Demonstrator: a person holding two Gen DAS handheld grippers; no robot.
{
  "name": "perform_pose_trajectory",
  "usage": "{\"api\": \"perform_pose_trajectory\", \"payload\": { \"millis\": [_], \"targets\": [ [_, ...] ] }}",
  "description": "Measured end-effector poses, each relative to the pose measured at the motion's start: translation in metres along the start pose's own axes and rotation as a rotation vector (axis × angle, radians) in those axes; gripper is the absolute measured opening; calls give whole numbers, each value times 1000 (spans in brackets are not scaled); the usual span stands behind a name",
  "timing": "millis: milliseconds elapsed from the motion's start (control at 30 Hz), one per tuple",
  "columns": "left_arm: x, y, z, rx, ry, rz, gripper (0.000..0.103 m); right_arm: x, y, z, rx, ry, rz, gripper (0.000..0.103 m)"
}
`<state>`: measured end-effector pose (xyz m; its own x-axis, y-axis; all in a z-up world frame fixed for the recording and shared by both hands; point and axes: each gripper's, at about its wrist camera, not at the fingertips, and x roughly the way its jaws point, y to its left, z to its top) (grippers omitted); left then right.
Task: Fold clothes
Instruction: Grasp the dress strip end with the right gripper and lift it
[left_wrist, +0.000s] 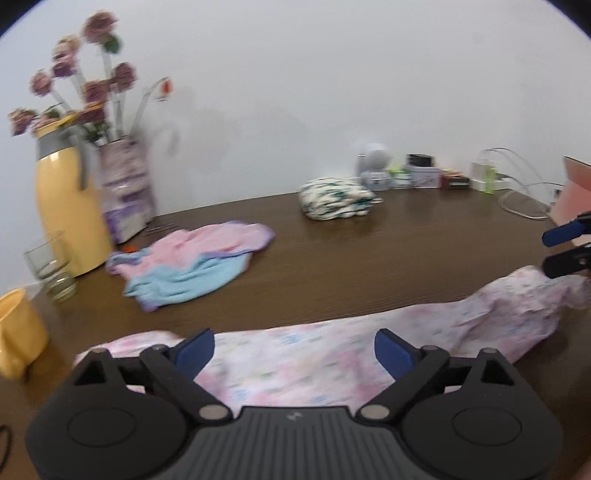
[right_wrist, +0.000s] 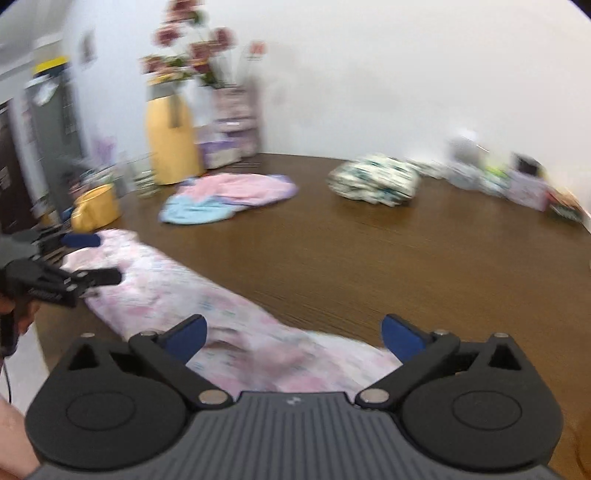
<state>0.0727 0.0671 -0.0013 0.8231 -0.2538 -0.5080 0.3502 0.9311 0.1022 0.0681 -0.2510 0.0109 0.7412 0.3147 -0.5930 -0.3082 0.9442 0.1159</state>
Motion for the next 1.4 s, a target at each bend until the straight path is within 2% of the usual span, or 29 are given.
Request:
{"api": "perform_pose_trajectory", "payload": {
  "millis": [133, 333, 433, 500, 533, 567, 600, 733, 933, 1167, 1267, 1400],
  "targets": [
    [6, -30, 7, 25, -9, -70, 102, -13, -31, -15, 124, 23, -51, 103],
    [20, -73, 22, 65, -17, -190, 99, -14, -62, -37, 297, 56, -9, 103],
    [37, -100, 29, 121, 15, -258, 77, -8, -63, -46, 333, 72, 10, 102],
    [48, -119, 33, 161, 39, -303, 43, -4, -62, -51, 355, 77, 17, 98],
    [54, -128, 35, 180, 51, -326, 34, -3, -62, -53, 368, 77, 23, 94],
    [60, -135, 35, 204, 67, -339, 20, -2, -62, -55, 382, 78, 30, 89],
    [66, -142, 34, 230, 84, -348, 10, -1, -63, -57, 399, 78, 36, 86],
    [87, -161, 26, 289, 143, -376, 10, 2, -68, -61, 458, 69, 39, 76],
    [92, -165, 15, 287, 152, -387, 9, 6, -76, -63, 540, 44, 32, 60],
    [92, -164, 15, 287, 145, -390, 9, -7, -89, -73, 612, 49, 16, 63],
    [91, -165, 15, 291, 143, -388, 9, -8, -88, -74, 628, 56, 35, 70],
    [91, -166, 15, 299, 141, -387, 8, 2, -85, -69, 635, 59, 69, 71]
  ]
}}
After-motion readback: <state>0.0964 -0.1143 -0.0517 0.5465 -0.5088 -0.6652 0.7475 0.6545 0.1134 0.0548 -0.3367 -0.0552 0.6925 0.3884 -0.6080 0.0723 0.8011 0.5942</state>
